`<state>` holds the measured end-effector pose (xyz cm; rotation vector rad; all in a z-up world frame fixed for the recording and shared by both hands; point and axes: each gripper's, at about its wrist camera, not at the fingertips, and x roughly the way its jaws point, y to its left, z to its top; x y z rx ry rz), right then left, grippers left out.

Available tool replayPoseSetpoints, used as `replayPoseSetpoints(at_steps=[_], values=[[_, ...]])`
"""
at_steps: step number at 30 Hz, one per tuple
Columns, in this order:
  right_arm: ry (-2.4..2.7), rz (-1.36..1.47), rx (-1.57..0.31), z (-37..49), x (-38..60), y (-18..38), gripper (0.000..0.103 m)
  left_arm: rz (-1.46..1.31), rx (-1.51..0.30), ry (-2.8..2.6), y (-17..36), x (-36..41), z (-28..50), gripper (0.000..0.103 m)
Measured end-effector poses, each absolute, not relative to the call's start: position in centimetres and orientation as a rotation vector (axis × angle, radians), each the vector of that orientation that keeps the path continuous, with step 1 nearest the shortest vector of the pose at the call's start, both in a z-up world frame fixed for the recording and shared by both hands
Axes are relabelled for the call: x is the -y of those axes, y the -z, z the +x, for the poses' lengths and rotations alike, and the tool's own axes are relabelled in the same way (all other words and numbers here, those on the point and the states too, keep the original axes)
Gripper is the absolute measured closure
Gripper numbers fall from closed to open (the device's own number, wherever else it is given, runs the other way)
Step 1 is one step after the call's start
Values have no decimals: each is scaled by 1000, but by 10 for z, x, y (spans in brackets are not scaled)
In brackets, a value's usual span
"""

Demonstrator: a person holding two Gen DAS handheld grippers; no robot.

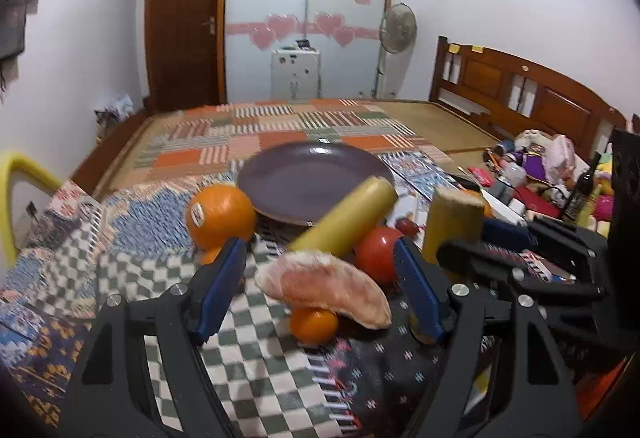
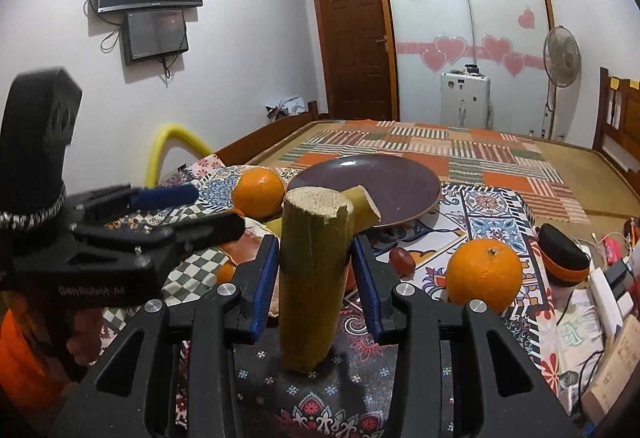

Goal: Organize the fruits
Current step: 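Grasp the pink pomelo slice with the left gripper while the right gripper holds the corn cob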

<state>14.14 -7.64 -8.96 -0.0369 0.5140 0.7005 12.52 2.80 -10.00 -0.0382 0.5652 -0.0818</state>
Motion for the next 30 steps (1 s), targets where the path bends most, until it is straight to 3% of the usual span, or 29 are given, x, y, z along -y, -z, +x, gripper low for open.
replayPoseSetpoints(at_steps=[13,23,30], values=[[-724,-30,-534,150,74,97,69,-164,-686,103,137,-50,141,27],[-693,-22,-547,150,83,97,66,-221,-728,162,149,-45,157,63],[-682,-4,-590,166,78,106,64,-225,-716,163,148,-45,155,67]])
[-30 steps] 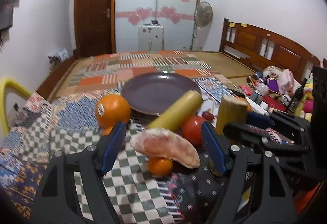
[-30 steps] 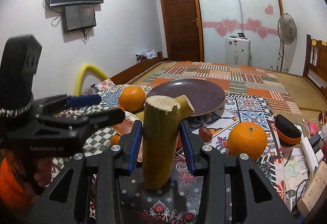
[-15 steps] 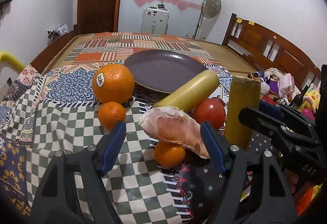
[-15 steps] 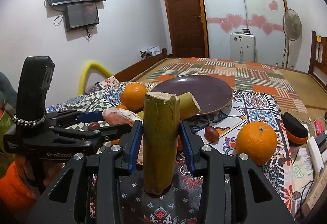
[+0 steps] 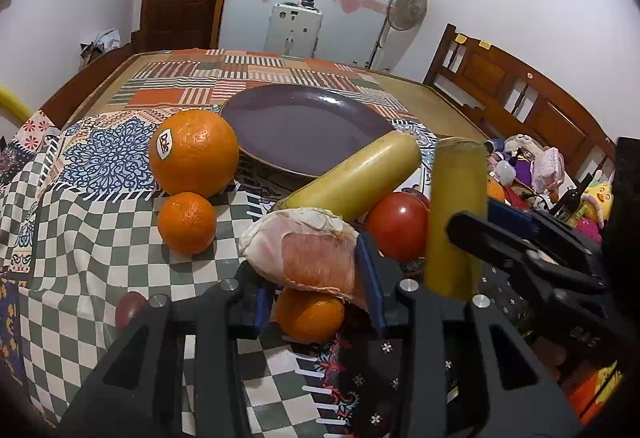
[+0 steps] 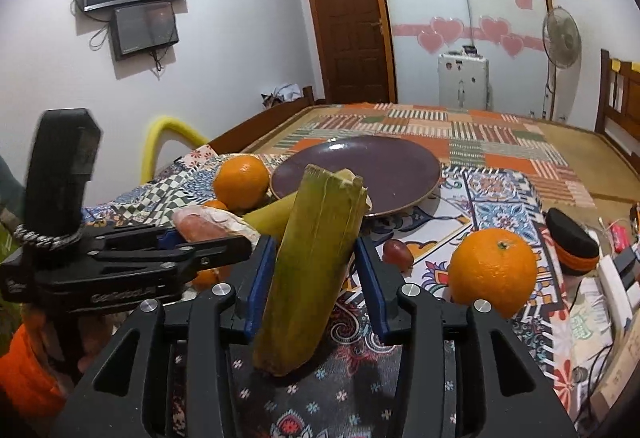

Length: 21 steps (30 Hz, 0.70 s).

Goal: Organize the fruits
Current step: 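Grasp the pink pomelo slice with the left gripper while the right gripper holds the corn cob, then carry the pomelo slice in the left gripper over the plate while the right gripper carries the corn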

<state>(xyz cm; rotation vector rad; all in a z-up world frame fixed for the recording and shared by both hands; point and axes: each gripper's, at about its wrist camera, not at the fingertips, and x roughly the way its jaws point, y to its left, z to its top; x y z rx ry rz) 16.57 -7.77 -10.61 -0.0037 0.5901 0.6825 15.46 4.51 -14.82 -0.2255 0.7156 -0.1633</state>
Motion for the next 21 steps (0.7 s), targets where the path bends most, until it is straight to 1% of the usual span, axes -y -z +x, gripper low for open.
replayPoseSetpoints(at_steps=[6,9,16,21], values=[[-685,31,-641,174,81,112,62,-205,-682,179,138,-43,150,76],[-694,34,-657,174,81,112,61,-179,-664,178,133,-37,146,79],[-709,90,-673,175,88,113,63,-111,-635,166,123,-20,144,80],[-709,81,-651,169,87,110,64,-111,-678,151,127,-16,162,80]])
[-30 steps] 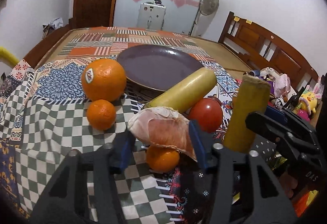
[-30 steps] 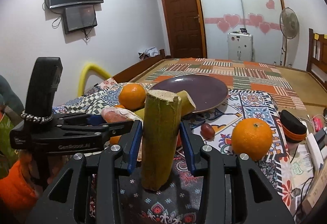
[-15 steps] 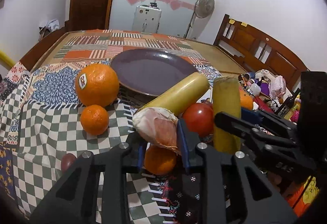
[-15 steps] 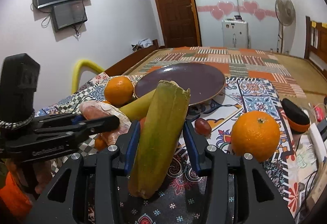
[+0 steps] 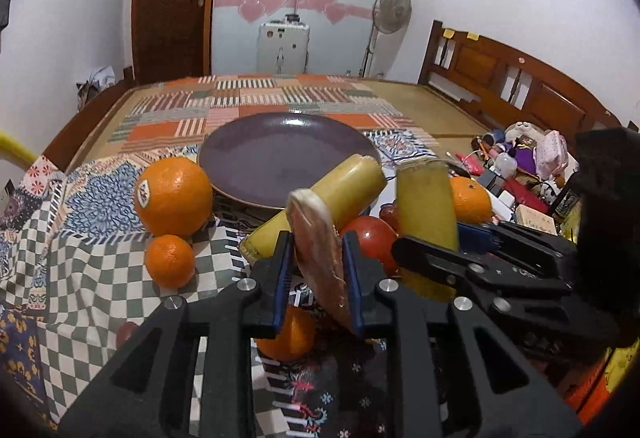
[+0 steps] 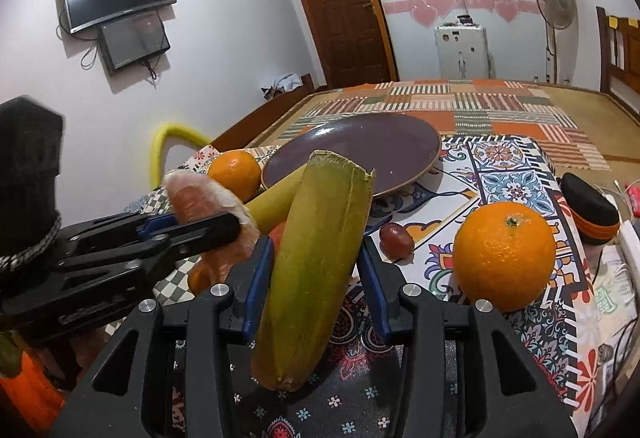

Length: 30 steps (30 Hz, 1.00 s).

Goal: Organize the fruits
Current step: 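Carry the pomelo slice in the left gripper over the plate while the right gripper carries the corn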

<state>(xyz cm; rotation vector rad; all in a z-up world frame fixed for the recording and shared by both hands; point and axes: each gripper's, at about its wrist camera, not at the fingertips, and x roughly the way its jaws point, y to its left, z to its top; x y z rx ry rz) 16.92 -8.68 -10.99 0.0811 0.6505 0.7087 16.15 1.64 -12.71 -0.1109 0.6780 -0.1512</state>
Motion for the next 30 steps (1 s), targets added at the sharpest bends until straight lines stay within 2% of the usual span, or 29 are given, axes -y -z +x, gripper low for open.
replayPoseSetpoints(at_steps=[13,30], values=[[-704,79,-605,164,97,97,69,-146,-678,144,130,-17,167,81],[-613,33,-496,159,114,53,69,-109,-534,114,75,-23,128,81]])
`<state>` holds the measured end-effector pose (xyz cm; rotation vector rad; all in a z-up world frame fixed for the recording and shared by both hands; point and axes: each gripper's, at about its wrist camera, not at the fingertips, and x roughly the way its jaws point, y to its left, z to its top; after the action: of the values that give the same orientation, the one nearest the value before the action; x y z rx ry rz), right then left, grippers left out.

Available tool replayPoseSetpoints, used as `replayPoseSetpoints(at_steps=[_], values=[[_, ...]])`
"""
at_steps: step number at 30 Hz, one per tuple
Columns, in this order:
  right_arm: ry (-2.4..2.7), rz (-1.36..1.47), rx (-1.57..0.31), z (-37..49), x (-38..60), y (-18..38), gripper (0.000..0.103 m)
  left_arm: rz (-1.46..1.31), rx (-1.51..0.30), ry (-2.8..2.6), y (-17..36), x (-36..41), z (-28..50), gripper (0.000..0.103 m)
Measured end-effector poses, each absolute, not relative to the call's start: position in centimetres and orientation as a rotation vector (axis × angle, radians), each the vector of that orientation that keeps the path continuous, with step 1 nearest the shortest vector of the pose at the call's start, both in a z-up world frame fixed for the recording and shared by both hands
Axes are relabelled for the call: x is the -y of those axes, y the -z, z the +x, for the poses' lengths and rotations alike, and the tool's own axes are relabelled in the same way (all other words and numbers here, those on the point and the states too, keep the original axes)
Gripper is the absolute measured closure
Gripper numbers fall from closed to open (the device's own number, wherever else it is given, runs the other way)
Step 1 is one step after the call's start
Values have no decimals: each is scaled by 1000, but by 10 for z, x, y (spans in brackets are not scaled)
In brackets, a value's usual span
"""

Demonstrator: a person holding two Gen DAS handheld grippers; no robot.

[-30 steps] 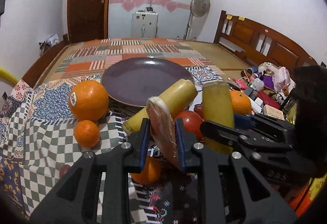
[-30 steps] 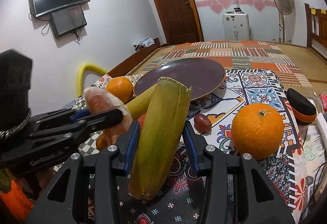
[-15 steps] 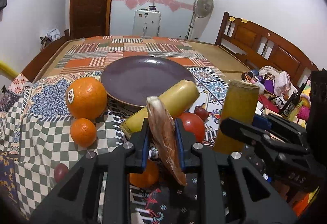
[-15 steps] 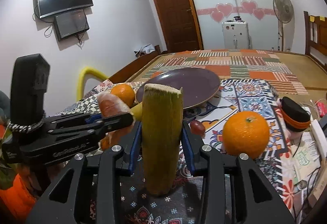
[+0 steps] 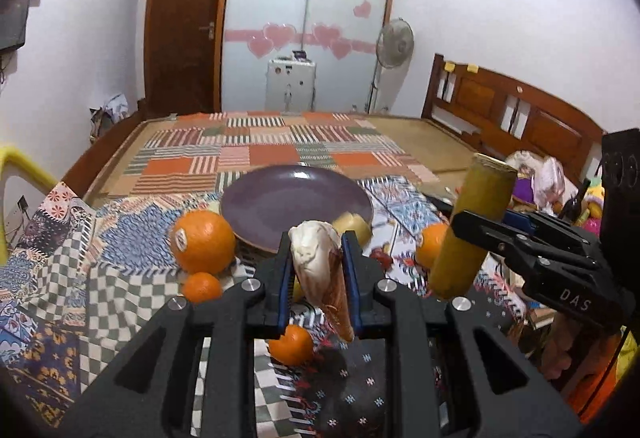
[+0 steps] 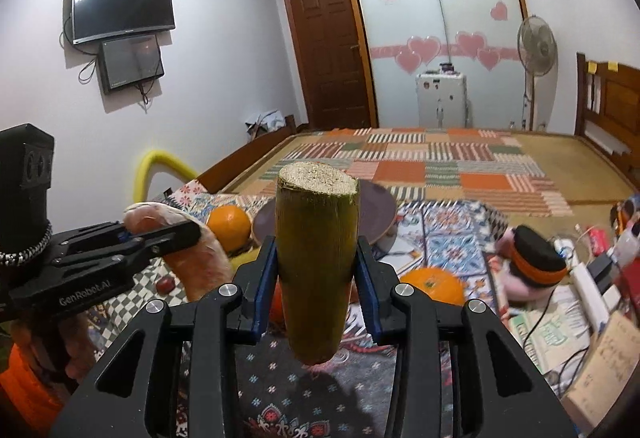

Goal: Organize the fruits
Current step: 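Carry the pomelo slice in the left gripper over the plate while the right gripper carries the corn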

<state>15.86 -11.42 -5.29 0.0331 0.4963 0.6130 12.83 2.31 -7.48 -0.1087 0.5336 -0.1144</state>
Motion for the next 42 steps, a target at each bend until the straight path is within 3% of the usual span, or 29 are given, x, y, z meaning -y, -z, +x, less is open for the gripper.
replayPoseSetpoints(at_steps=[11,23,42], values=[[-566,-20,-435,174,107,40,69,-94,-486,63,53,-43,145,81],[-546,-66,-438,198,87,48,69,-81,-538,66,64,-48,199,81],[-558,-161,-611,249,54,76,69,-25,-683,91,105,-55,274,81]])
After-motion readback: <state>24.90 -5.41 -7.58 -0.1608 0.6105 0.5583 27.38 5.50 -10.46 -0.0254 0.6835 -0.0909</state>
